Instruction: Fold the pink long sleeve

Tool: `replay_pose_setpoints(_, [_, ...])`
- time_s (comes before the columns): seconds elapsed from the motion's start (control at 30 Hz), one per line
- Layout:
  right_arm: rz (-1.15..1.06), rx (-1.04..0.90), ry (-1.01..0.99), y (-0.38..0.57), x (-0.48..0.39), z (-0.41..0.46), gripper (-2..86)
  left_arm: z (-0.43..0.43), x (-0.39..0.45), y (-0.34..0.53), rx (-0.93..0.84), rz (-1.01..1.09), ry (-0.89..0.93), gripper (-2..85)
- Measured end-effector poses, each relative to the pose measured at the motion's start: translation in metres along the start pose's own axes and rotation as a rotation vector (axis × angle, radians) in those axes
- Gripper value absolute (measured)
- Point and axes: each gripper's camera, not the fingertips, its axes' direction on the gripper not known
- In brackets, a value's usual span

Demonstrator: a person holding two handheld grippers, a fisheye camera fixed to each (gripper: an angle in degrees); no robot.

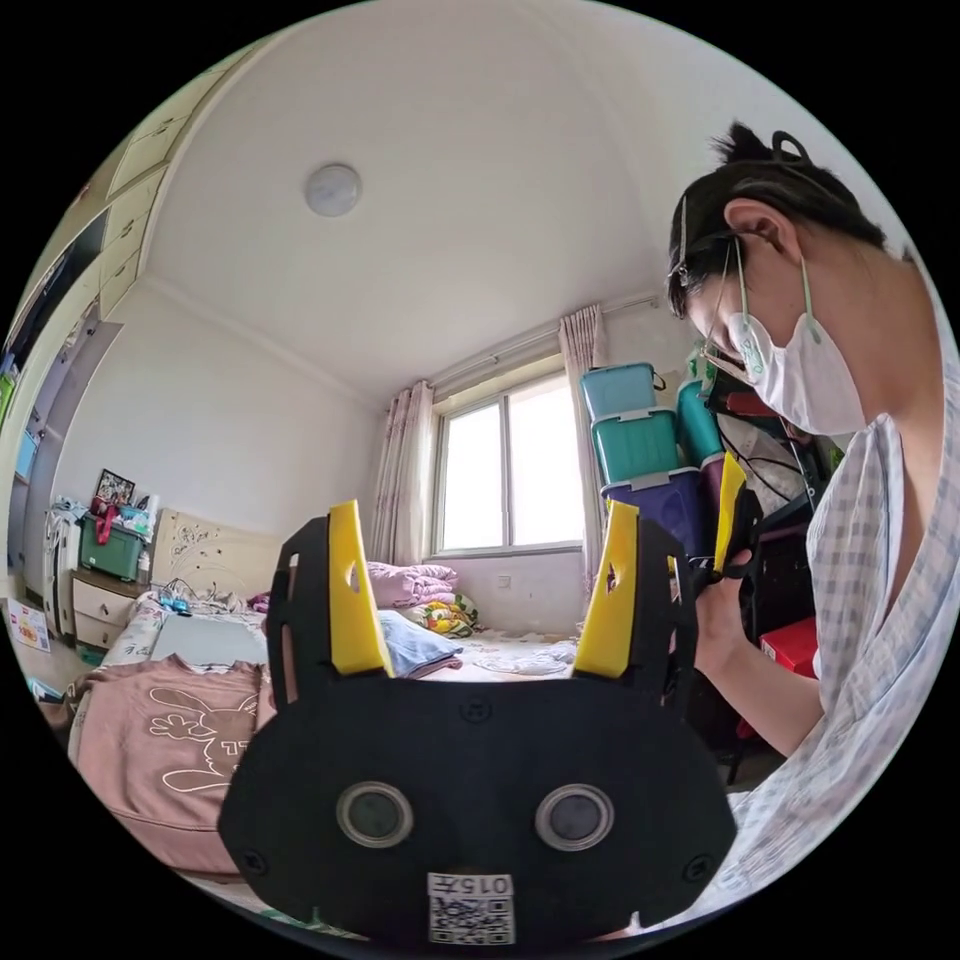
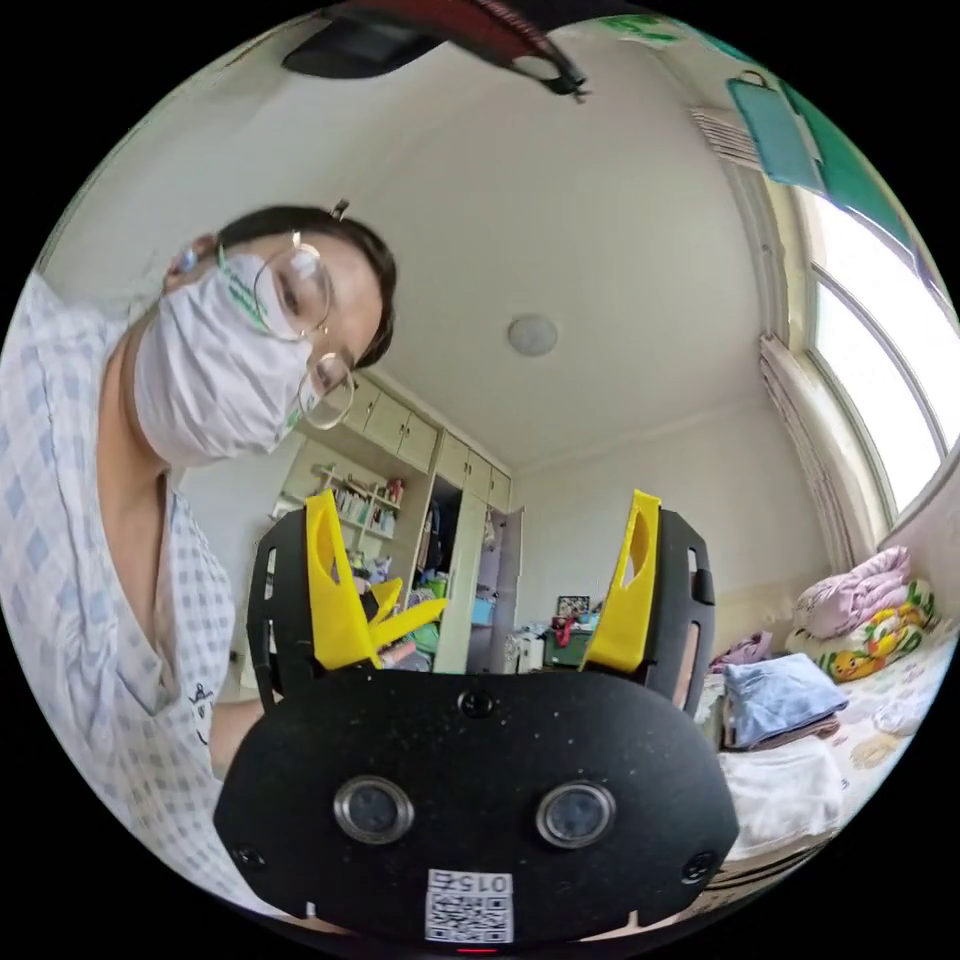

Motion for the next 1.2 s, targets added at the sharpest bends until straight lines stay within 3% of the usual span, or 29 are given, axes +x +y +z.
replay_pose_setpoints(0.67, [-0.2, -0.26, 0.173, 0.074, -0.003, 0.051, 37.0, -0.03, 0.003, -0.01, -0.04, -0.025, -0.046, 31.9])
replay_pose_setpoints(1.2, [-0.109, -0.261, 0.035, 0.045, 0.029, 0.085, 37.7, -0.137, 0.007, -0.03, -0.021, 0.041, -0.273, 32.0])
